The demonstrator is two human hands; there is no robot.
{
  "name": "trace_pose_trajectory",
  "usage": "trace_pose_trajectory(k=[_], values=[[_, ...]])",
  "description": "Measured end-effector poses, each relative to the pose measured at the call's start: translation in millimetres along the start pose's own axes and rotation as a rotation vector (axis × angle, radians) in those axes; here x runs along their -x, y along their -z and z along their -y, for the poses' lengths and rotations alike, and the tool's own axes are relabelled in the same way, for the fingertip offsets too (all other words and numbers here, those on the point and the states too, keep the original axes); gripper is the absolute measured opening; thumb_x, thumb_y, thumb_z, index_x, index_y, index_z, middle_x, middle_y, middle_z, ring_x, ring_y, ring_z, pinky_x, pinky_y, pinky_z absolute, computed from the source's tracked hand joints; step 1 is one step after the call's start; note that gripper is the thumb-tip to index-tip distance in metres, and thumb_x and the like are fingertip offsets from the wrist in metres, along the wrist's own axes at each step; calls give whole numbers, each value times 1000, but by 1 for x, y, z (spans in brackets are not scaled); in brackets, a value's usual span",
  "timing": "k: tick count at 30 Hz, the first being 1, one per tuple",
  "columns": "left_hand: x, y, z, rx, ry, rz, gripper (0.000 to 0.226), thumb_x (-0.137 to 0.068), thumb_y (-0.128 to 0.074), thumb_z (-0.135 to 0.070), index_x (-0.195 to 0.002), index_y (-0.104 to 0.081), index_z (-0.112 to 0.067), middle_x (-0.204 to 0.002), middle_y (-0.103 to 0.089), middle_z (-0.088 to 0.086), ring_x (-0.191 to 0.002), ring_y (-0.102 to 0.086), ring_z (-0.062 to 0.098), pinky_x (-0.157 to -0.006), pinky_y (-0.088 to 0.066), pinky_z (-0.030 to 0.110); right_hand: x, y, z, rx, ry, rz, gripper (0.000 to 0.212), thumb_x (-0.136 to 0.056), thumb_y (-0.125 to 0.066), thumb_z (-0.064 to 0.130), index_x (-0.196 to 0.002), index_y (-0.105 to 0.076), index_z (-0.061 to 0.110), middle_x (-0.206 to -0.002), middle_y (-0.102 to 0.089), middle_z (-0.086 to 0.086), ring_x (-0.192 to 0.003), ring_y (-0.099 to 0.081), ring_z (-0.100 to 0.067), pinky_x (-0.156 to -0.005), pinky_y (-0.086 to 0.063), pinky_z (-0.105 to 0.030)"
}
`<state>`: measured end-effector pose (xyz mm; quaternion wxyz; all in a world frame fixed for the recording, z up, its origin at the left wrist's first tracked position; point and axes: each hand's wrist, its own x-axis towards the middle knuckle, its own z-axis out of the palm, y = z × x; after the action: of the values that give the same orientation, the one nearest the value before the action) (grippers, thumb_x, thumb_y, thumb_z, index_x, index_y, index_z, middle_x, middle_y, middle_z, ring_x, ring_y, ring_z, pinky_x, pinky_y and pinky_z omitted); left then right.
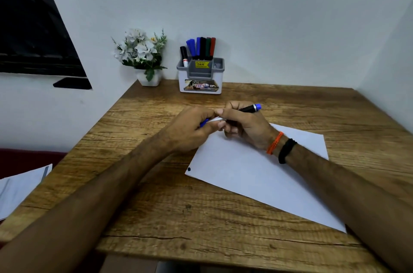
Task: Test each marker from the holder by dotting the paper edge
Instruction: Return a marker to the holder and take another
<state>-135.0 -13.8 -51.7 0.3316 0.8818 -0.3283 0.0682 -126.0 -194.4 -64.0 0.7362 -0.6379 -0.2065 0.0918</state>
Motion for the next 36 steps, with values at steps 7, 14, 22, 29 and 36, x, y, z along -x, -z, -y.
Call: trace_pose_trajectory(k=[7, 14, 22, 29, 36], values=[[-1, -4, 5, 43, -16, -6, 44, -88, -47, -58, -93, -71, -20, -74, -68, 1, -63, -59, 19, -56, -48, 44, -1, 5, 2, -47, 6, 2, 32, -87, -62, 9, -57, -51, 12, -52, -55, -11, -38, -38, -10, -43, -31, -21], [0, 10, 8, 57, 149, 123, 15, -77, -72, -49, -84, -63, -38, -59, -53, -14, -50, -46, -2, -53, -34, 24, 2, 2, 2, 27, 40, -10, 13, -84, -57, 13, -81, -60, 1, -56, -60, -8, -43, -48, -12, -43, -35, -21], [4, 22, 30, 90, 304, 159, 23, -78, -76, -15, -92, -66, -31, -65, -61, 10, -59, -51, 16, -61, -44, 31, 9, -12, 1, 42, -61, 185, 29, -88, -53, 20, -95, -74, 1, -77, -72, -19, -57, -65, -18, -49, -50, -22], [4, 18, 31, 67, 306, 240, 30, -76, -72, -2, -99, -66, -20, -61, -55, 0, -57, -49, 13, -58, -42, 29, 16, -29, -3, 297, -28, 303, 19, -83, -69, 8, -97, -71, -4, -72, -70, -11, -57, -64, -13, -50, -51, -22], [1, 22, 35, 94, 294, 325, 34, -76, -78, -9, -102, -64, -25, -56, -51, -6, -56, -48, 15, -62, -45, 33, 20, -31, -3, 369, -39, 361, 15, -82, -69, 4, -96, -71, -2, -70, -70, -7, -56, -65, -10, -50, -53, -21]])
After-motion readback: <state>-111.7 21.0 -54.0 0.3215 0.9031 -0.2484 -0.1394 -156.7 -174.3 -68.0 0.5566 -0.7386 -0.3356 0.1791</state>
